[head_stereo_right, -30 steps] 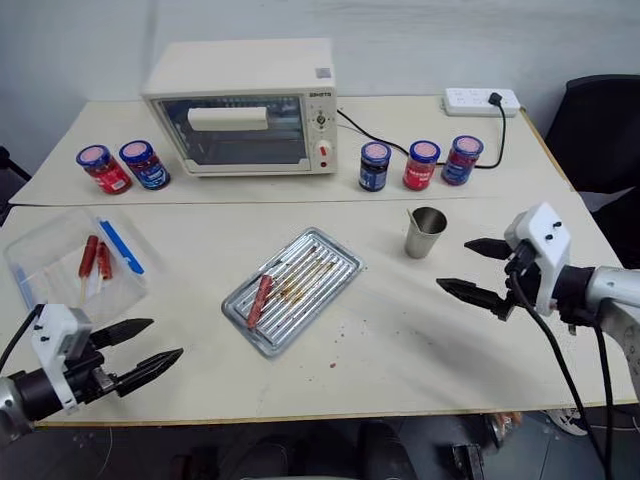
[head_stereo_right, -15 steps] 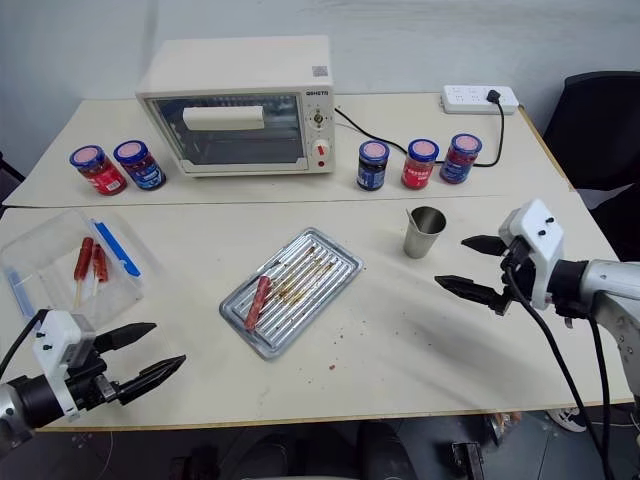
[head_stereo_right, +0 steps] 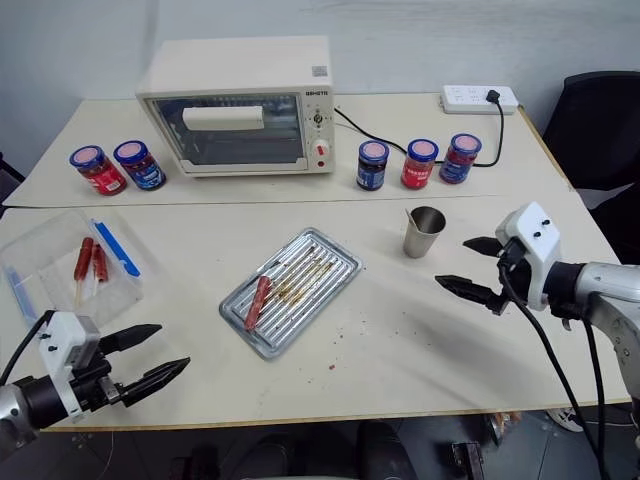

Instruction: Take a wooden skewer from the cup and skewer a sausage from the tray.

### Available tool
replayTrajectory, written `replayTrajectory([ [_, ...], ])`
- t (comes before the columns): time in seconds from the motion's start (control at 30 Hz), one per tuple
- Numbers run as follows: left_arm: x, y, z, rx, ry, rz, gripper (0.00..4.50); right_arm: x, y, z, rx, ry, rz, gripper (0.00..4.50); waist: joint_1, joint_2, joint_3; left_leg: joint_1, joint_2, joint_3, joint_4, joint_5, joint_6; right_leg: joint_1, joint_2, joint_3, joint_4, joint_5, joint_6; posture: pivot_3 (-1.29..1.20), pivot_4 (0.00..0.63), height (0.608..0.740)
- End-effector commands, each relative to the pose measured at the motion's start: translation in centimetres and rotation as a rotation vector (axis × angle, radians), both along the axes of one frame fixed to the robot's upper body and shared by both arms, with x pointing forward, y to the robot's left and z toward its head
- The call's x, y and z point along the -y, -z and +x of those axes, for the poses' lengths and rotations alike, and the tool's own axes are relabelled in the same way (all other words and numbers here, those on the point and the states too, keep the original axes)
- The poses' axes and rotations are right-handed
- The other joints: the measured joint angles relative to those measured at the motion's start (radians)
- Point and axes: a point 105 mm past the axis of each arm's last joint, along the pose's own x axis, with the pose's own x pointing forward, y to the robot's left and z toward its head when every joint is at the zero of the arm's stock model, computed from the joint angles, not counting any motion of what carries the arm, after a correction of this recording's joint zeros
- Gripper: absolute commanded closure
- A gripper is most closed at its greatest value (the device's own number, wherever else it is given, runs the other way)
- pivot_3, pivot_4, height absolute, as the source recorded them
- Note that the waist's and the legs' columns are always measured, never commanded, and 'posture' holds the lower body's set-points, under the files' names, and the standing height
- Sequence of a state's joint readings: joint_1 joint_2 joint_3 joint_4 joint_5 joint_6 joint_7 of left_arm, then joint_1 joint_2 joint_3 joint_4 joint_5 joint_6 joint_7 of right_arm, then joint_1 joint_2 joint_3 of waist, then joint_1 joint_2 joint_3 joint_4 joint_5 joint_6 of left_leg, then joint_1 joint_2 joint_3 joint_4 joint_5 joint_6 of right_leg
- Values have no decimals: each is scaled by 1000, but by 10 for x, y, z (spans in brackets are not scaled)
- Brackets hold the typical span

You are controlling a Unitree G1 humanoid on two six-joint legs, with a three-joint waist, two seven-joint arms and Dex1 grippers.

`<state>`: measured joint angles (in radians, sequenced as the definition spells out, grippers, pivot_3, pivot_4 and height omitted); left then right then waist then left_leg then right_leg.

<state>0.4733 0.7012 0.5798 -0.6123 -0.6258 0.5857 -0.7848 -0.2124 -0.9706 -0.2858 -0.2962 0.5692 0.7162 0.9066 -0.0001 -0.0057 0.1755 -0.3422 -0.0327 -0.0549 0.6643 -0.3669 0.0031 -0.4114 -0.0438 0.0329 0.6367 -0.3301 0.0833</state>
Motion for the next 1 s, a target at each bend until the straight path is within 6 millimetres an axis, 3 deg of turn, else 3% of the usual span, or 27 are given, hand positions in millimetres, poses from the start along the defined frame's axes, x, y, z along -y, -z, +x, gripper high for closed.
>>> replayTrajectory([
  [0.03,8,-8,0,27,54,-24,34,-7,-10,-1,63,-8,-13,0,0,0,0,0,0,0,0,0,0,0,0,0,0,0,0,0,150,740],
  [0.13,19,-18,3,38,106,-82,34,-10,-14,2,86,6,-3,0,0,0,0,0,0,0,0,0,0,0,0,0,0,0,0,0,150,740],
  [0.27,49,-47,12,72,325,-141,34,-19,-31,17,155,66,38,0,0,0,0,0,0,0,2,1,-1,0,0,0,2,0,0,0,150,740],
  [0.43,73,-74,25,103,501,-167,34,-33,-35,35,195,100,65,0,-2,0,0,1,0,0,1,2,-3,-1,0,0,3,1,0,0,150,740],
  [0.67,105,-85,41,130,683,-139,34,-49,-34,57,223,132,95,0,-4,1,0,-17,-1,0,5,4,-4,-19,1,0,9,2,0,0,150,740],
  [0.83,118,-90,51,158,729,-141,34,-52,-32,70,234,170,128,0,-6,1,0,-19,-1,0,6,4,-4,-22,1,0,11,2,0,0,150,740],
  [1.0,123,-93,59,182,731,-150,0,-53,-30,77,239,194,143,944,-6,0,0,-30,-2,0,19,5,-5,-32,0,1,21,2,0,0,150,740],
])
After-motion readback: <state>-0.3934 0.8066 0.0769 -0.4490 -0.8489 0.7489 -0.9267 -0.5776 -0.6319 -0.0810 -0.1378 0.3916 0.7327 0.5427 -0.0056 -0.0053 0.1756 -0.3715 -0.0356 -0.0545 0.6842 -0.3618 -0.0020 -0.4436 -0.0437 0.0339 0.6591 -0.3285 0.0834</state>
